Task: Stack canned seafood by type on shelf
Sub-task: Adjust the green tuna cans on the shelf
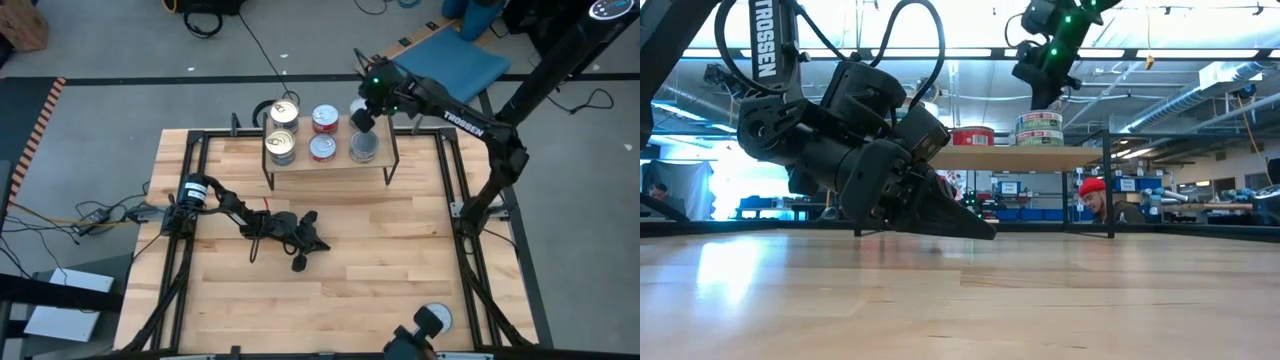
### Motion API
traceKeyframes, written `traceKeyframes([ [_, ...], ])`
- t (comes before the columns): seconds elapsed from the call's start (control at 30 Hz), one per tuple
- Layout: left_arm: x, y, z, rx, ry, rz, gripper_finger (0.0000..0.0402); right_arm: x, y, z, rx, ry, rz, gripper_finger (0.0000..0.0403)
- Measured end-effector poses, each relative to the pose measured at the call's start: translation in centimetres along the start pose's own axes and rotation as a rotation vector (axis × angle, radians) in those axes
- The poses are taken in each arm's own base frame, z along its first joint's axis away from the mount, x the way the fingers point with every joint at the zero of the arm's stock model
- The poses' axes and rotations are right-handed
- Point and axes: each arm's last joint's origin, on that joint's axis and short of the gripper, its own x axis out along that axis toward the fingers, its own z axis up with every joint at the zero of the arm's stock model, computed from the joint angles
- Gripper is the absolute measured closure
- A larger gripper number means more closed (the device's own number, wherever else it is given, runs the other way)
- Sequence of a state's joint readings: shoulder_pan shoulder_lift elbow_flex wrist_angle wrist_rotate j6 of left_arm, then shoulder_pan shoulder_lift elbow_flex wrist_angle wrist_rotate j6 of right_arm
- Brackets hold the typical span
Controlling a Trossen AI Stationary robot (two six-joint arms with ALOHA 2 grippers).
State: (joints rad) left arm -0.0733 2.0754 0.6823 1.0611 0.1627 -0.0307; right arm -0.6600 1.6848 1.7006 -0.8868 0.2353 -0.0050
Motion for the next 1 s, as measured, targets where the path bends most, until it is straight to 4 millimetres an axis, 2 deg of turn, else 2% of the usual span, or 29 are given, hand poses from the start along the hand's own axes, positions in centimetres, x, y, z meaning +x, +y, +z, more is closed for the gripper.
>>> traceKeyframes([
  [0.3,0.0,0.0,0.0,0.0,0.0,0.0,0.0396,2.0,-0.3,-1.3,-0.027,0.034,0.023,0.0398],
  [1.0,0.0,0.0,0.0,0.0,0.0,0.001,0.0396,1.9,-0.1,-2.2,-0.043,0.119,0.094,0.0398],
])
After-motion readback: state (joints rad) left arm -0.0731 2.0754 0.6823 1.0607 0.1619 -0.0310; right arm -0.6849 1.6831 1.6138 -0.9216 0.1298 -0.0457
